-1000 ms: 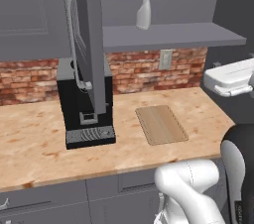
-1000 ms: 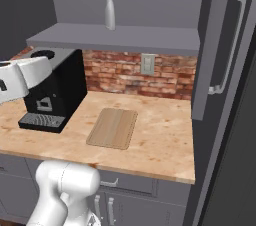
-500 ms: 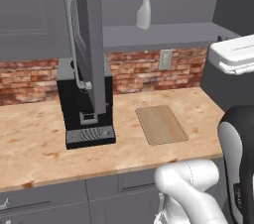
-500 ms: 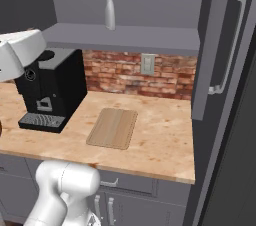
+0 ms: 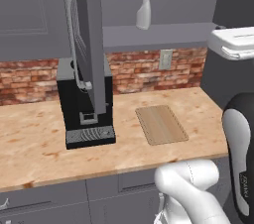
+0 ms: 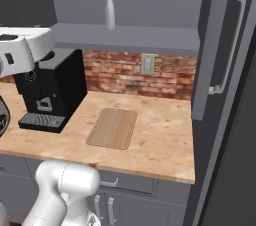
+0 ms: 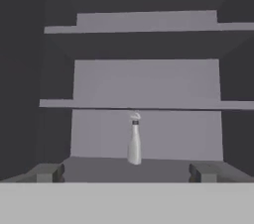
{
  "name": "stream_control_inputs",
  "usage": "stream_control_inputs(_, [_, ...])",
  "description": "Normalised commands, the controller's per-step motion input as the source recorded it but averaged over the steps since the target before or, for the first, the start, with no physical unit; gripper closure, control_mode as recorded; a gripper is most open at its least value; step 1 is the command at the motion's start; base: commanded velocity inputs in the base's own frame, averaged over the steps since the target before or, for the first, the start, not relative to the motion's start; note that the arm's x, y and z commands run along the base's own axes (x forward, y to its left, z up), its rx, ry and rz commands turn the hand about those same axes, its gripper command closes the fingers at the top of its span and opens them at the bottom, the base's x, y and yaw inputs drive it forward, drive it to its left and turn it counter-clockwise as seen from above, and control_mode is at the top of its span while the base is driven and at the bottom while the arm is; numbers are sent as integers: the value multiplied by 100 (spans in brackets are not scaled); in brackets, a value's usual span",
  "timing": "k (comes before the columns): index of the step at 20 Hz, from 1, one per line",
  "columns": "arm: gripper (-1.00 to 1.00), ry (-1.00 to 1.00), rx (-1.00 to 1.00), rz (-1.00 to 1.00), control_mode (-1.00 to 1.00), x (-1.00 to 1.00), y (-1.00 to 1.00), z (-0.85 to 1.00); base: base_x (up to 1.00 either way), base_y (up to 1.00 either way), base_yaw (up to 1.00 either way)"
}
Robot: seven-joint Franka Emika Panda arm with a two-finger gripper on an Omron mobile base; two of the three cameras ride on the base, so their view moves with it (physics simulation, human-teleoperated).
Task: Grab the spray bottle from the cabinet, then place it next to the cutting board for sanitizing. Then grab the dish brush from the countertop next to the sink and place it next to the cutting board.
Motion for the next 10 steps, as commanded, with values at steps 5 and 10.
stream_control_inputs(5, [-100,0,1,0,-100,56,0,0,0,0,0])
stream_control_inputs(10, [-100,3,0,0,-100,57,0,0,0,0,0])
